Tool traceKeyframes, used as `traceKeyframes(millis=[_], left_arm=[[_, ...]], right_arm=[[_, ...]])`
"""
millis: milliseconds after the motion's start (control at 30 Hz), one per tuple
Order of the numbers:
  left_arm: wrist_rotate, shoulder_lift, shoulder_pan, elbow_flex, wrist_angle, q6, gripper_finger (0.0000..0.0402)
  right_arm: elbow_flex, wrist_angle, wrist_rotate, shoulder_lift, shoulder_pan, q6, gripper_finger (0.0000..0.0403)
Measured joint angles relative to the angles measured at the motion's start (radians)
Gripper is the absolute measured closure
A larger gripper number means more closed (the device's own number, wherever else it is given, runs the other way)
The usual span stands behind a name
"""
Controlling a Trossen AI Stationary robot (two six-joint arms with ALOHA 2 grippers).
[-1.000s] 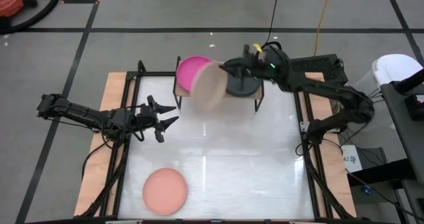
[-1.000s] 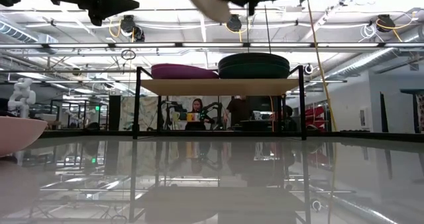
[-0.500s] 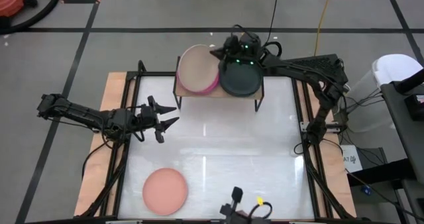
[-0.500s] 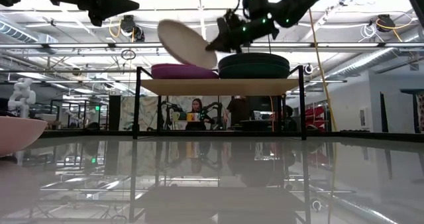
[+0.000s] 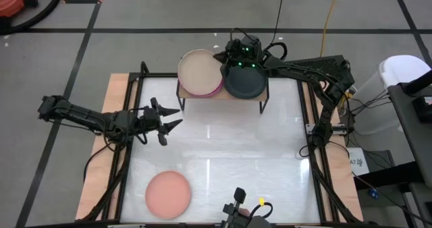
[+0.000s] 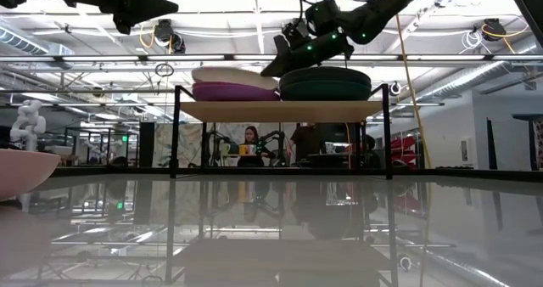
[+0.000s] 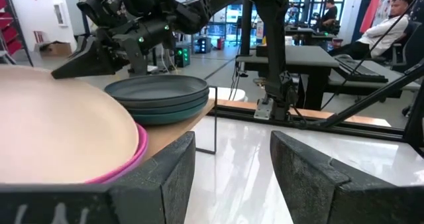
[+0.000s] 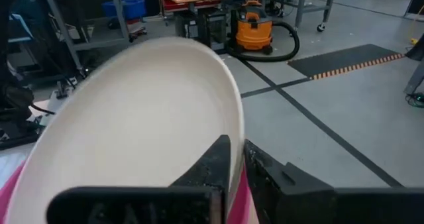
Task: Place and stack plates onto a shelf
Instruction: Stack the light pink plate on the dark white plate
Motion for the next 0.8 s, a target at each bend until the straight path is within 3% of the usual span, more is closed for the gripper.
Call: traceKeyframes(millis=[367,500,633,733,800], left_arm=[[0.0,0.0,0.0,0.0,-0.002,-0.009,0.0202],[0.0,0.0,0.0,0.0,-0.006,-0.018,0.0202],[0.0,0.0,0.0,0.0,-0.008,-0.031,0.0202],[0.008,0.0,-0.001,0.0,-0.021,-0.07,0.0202],[0.01,0.0,-0.001,0.0,-0.05,-0.095,0.0202]], right_arm=[[0.0,-0.004,-0.006,-0.006,0.006,0.009,0.0322],[-0.002,-0.026,-0.01,-0.061,0.02,-0.007,0.0304],[0.0,-0.086,-0.149,-0.181,0.037,-0.01,0.0297],[0.0,-0.282,-0.271,-0.296,0.065,-0.035,0.0297],[-0.012,-0.445,-0.292,-0.377,0.097,-0.091,0.0297]])
